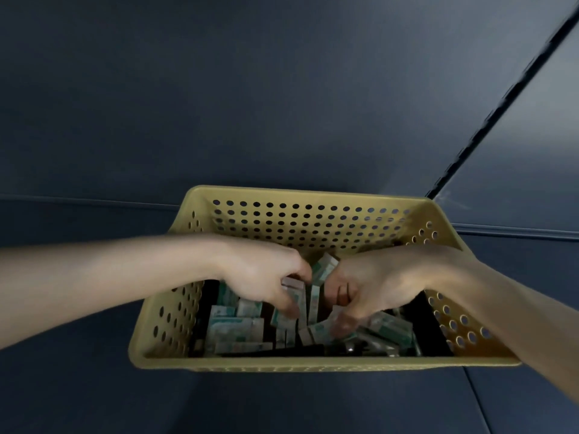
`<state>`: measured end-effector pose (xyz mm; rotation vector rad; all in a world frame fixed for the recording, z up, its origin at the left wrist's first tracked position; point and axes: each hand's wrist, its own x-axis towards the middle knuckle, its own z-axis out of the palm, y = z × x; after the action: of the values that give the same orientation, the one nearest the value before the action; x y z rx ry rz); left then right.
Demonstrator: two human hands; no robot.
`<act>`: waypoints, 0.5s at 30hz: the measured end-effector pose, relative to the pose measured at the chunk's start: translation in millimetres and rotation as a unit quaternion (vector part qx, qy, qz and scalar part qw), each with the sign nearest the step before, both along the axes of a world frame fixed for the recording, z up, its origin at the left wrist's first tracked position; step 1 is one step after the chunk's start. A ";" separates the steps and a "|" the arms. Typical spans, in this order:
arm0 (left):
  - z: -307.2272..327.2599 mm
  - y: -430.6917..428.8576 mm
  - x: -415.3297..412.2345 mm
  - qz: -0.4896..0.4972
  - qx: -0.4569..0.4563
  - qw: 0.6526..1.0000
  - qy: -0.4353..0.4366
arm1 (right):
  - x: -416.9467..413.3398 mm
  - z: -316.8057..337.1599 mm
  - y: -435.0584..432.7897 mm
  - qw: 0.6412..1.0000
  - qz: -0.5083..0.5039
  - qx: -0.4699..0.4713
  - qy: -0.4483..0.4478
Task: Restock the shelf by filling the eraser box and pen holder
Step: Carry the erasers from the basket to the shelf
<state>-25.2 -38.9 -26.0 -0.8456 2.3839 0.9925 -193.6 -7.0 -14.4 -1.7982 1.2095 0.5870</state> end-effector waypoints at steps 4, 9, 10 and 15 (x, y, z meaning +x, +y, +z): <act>-1.8 0.7 -2.2 0.005 0.009 1.000 -0.008 | 1.2 4.2 2.4 1.000 0.020 -0.013 0.020; -0.8 -1.3 1.7 0.002 0.018 1.000 -0.013 | -6.6 8.9 3.3 0.999 -0.009 -0.036 -0.003; 1.3 -2.2 3.9 -0.005 0.024 1.000 -0.018 | -8.2 8.7 3.4 0.999 -0.023 -0.039 -0.018; 5.6 -5.2 9.5 -0.060 0.042 0.996 -0.047 | -9.3 6.5 1.7 0.995 -0.055 -0.030 -0.077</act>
<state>-15.7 -44.1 -20.3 -0.6939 2.2672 0.9756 -202.9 -5.3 -7.9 -1.7785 1.2212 0.3465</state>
